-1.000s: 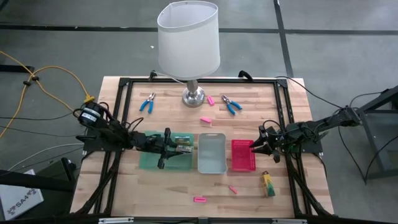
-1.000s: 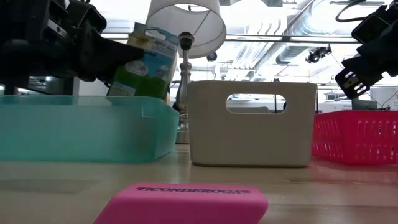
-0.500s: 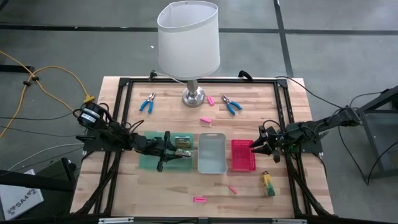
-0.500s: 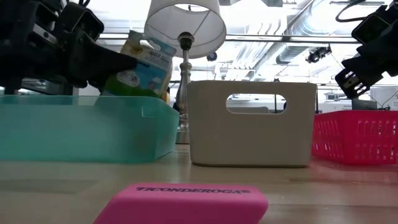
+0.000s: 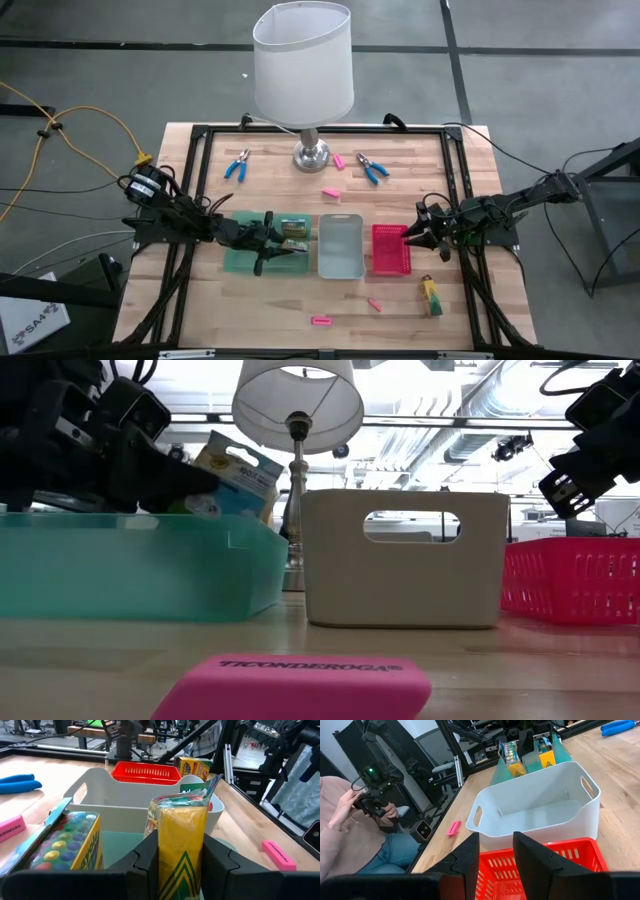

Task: Pick & Place School Supplies
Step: Put the yellow box of crayons into the green bin

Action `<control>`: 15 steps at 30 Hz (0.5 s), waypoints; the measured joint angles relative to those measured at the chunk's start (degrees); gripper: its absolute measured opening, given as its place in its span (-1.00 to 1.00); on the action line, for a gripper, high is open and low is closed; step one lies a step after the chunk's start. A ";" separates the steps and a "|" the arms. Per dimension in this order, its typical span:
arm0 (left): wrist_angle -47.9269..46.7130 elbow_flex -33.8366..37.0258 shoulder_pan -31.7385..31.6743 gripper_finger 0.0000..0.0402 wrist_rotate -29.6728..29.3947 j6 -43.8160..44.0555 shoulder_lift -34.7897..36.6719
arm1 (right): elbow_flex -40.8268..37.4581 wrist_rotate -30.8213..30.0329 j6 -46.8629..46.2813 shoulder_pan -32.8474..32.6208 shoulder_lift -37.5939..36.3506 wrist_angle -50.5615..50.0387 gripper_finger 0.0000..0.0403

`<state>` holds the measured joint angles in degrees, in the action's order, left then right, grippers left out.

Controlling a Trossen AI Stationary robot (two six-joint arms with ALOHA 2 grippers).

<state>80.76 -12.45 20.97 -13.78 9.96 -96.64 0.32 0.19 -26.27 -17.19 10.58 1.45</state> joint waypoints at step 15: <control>-0.01 0.00 -0.33 -0.31 0.02 0.17 0.00 | 0.00 -0.01 0.01 0.00 -0.01 0.00 -0.45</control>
<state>80.75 -12.45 20.64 -13.76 10.13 -96.64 0.32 0.19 -26.26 -17.19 10.57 1.45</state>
